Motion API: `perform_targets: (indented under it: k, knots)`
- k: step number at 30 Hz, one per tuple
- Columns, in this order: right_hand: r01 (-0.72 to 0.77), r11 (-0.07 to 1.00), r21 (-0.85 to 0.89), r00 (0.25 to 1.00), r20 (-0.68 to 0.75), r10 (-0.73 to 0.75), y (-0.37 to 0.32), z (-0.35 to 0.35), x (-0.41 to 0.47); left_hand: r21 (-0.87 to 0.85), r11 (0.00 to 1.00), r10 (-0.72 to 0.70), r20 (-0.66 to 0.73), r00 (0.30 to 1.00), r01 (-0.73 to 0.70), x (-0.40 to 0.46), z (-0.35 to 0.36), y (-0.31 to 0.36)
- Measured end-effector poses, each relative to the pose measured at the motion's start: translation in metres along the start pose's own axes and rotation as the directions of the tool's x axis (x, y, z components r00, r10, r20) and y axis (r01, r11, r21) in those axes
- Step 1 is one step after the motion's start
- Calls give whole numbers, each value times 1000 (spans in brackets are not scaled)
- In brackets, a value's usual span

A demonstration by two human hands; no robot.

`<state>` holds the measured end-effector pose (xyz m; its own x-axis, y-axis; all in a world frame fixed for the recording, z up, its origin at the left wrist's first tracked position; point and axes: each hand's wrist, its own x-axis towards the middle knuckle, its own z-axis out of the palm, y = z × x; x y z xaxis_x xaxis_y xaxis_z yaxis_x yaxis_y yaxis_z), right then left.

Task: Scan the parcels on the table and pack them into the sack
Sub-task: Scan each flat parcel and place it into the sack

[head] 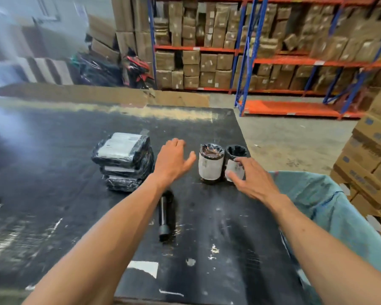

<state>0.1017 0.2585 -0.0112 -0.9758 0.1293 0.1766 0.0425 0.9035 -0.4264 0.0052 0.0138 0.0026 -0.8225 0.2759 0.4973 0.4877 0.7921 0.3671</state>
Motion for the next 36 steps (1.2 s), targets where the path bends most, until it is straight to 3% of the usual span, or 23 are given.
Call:
perform_targets:
  k: [6, 11, 17, 22, 26, 29, 32, 36]
  knots:
    - [121, 992, 36, 981, 149, -125, -104, 45, 6, 166, 966, -189, -60, 980, 197, 1, -67, -95]
    - [94, 995, -37, 945, 317, -77, -161, 85, 1, 281, 896, -341, -56, 938, 343, 0, -89, -147]
    - [-97, 992, -79, 900, 419, 121, -189, 123, -2, 185, 814, -572, 90, 815, 551, 12, -86, -178]
    - [-376, 926, 40, 823, 474, 313, -189, 146, 1, 230, 766, -642, 227, 733, 600, 34, -89, -190]
    - [-444, 880, 168, 826, 458, 329, -188, 150, -2, 236, 738, -661, 439, 608, 632, 51, -99, -214]
    - [-525, 774, 353, 829, 418, 371, -179, 145, 5, 236, 731, -654, 511, 558, 640, 51, -99, -220]
    - [-531, 592, 606, 847, 389, 361, -177, 127, 14, 221, 760, -632, 473, 614, 611, 44, -101, -212]
    - [-411, 384, 826, 903, 310, 298, -184, 95, 27, 99, 760, -627, 374, 683, 643, 36, -103, -203]
